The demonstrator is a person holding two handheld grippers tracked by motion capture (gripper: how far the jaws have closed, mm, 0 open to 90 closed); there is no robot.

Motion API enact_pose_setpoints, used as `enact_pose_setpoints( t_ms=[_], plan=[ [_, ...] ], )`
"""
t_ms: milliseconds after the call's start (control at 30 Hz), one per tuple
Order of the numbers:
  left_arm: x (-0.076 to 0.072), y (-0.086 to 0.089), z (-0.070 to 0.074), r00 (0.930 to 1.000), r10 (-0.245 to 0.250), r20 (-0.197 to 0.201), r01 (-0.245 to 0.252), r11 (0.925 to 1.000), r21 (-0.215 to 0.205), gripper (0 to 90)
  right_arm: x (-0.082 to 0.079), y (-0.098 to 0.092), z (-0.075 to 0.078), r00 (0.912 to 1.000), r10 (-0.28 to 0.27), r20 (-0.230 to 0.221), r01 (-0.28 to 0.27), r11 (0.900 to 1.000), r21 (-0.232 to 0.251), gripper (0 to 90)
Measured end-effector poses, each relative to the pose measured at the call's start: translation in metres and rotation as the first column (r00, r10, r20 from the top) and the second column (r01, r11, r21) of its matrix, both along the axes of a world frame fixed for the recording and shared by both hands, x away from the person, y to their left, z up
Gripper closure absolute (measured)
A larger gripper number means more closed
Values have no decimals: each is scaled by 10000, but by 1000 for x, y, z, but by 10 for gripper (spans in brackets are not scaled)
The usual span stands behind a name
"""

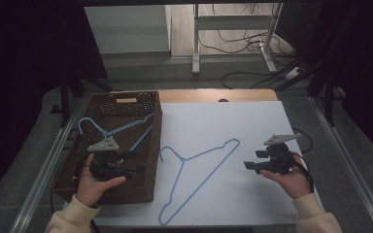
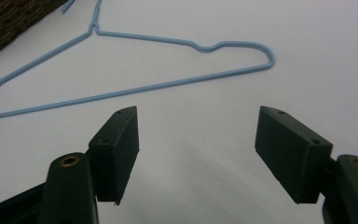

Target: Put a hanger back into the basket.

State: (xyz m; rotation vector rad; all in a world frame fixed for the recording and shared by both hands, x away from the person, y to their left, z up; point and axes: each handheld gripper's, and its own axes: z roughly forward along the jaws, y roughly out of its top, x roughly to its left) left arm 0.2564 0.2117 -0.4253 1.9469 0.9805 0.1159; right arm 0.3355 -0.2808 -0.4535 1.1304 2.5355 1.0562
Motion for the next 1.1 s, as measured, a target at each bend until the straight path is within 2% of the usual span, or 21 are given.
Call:
enact_pose_setpoints(
  t_ms=[200, 333, 433, 600, 733, 833, 967, 1033, 1100],
  plan=[
    [0, -2, 1, 10000, -44, 38, 44, 10000, -8, 291, -3, 5, 0, 9999, 122, 74, -121, 9999, -64, 321],
    [-1, -5, 0, 9999, -113, 12, 113, 9999, -13, 285, -3, 11, 1, 9997, 151, 207, -150, 9999, -35, 367],
    [-1, -6, 0, 9998, -185, -13, 185, 9998, 56, 284, -1, 20, -1, 9995, 277, 141, -275, 9995, -124, 425],
    [0, -5, -1, 9998, -183, -53, 183, 9998, 55, 283, 7, 45, -8, 9985, 552, -69, -555, 9960, -701, 571],
    [-2, -6, -2, 9998, -197, -88, 197, 9998, 58, 284, 10, 68, -13, 9944, 1040, -175, -1054, 9873, -1190, 737],
    [-3, -9, -3, 9996, -248, -106, 249, 9997, 64, 285, 13, 90, -18, 9871, 1560, -355, -1596, 9759, -1486, 856],
    [-4, -14, -4, 9993, -337, -155, 339, 9993, 136, 285, 19, 120, -28, 9768, 2041, -647, -2126, 9607, -1783, 900],
    [-5, -15, -5, 9992, -358, -173, 361, 9992, 151, 285, 22, 140, -38, 9680, 2335, -916, -2478, 9470, -2043, 900],
    [-5, -15, -5, 9992, -363, -194, 366, 9992, 152, 285, 22, 146, -41, 9653, 2404, -1022, -2572, 9431, -2108, 900]
  ],
)
